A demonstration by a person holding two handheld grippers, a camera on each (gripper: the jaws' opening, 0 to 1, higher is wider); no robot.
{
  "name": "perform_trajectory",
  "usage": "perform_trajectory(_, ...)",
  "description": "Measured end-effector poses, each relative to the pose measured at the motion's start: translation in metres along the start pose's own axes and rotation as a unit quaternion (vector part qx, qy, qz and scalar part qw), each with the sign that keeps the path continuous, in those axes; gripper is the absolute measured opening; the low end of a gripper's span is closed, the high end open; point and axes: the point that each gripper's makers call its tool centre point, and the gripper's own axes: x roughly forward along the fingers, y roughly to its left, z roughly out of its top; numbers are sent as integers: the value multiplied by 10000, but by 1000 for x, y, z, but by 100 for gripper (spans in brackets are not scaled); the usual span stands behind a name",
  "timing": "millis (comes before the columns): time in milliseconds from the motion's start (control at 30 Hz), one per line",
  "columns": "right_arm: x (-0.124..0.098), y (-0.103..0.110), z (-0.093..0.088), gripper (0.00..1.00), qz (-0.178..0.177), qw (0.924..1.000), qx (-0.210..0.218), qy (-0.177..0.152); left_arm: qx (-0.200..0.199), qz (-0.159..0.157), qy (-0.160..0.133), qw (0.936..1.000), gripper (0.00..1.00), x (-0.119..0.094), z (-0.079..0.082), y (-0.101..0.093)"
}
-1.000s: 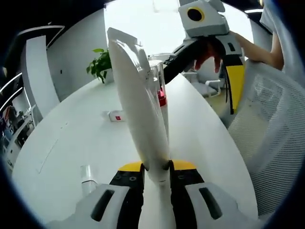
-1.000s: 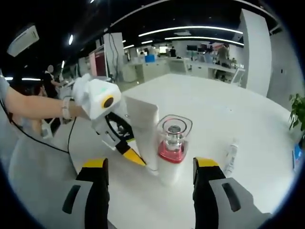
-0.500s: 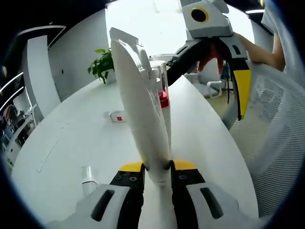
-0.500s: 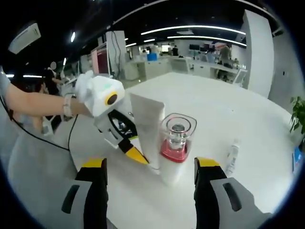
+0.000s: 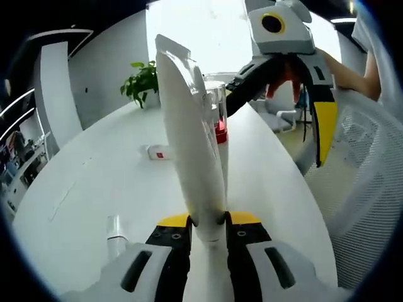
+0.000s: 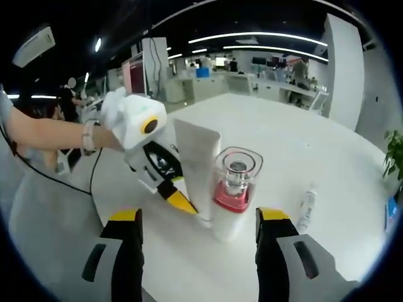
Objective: Arrange the skincare products in the storage area until every visible bottle or jar stands upright without overlapping.
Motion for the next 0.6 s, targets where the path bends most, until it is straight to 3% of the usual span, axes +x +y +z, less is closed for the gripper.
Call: perform_trajectory(600, 1, 0, -4, 73, -5, 9999, -81, 114, -195, 99, 48, 9997, 20, 0, 1, -3)
